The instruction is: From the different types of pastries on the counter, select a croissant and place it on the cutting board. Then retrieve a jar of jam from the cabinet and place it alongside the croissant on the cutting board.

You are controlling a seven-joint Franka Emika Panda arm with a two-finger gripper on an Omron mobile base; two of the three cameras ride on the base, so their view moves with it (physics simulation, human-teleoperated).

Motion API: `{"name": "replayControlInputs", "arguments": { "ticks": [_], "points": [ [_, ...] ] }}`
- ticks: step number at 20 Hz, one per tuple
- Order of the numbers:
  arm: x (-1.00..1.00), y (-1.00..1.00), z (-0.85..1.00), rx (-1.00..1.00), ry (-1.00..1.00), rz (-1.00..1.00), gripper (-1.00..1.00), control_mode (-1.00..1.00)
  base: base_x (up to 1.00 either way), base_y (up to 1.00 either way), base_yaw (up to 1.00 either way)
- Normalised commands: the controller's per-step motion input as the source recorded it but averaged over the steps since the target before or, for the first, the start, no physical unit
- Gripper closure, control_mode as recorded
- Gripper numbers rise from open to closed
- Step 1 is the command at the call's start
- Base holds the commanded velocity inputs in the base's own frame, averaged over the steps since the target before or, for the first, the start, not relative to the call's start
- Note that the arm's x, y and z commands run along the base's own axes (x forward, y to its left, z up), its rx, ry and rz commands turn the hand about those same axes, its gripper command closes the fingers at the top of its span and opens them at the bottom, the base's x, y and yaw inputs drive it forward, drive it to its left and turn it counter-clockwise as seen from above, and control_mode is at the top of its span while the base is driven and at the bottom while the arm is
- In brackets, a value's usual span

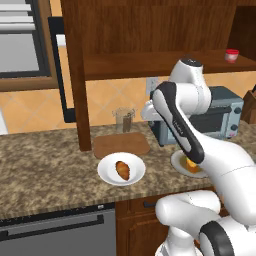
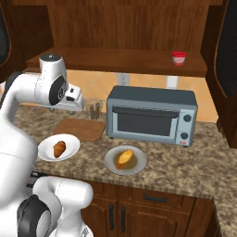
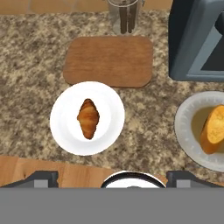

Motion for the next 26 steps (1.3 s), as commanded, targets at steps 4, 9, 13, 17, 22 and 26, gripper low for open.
{"name": "replayControlInputs", "arguments": {
  "ticks": [4,9,13,17,22,26],
  "points": [
    [-0.58,0.11,-0.37,0.0,-0.01,0.0,-1.0,-1.0,0.0,0.0,0.0],
    [0.19,0.1,-0.27,0.0,0.02,0.0,-1.0,-1.0,0.0,0.0,0.0],
    [0.15,0.31,-0.33,0.0,0.0,0.11,-1.0,-1.0,0.0,0.0,0.0],
    [0.0,0.54,-0.35,0.01,0.0,0.14,-1.0,-1.0,0.0,0.0,0.0],
    [0.05,0.18,-0.44,0.0,0.0,0.12,-1.0,-1.0,0.0,0.0,0.0],
    [0.48,0.08,-0.51,0.0,-0.01,0.07,-1.0,-1.0,0.0,0.0,0.0]
  ]
}}
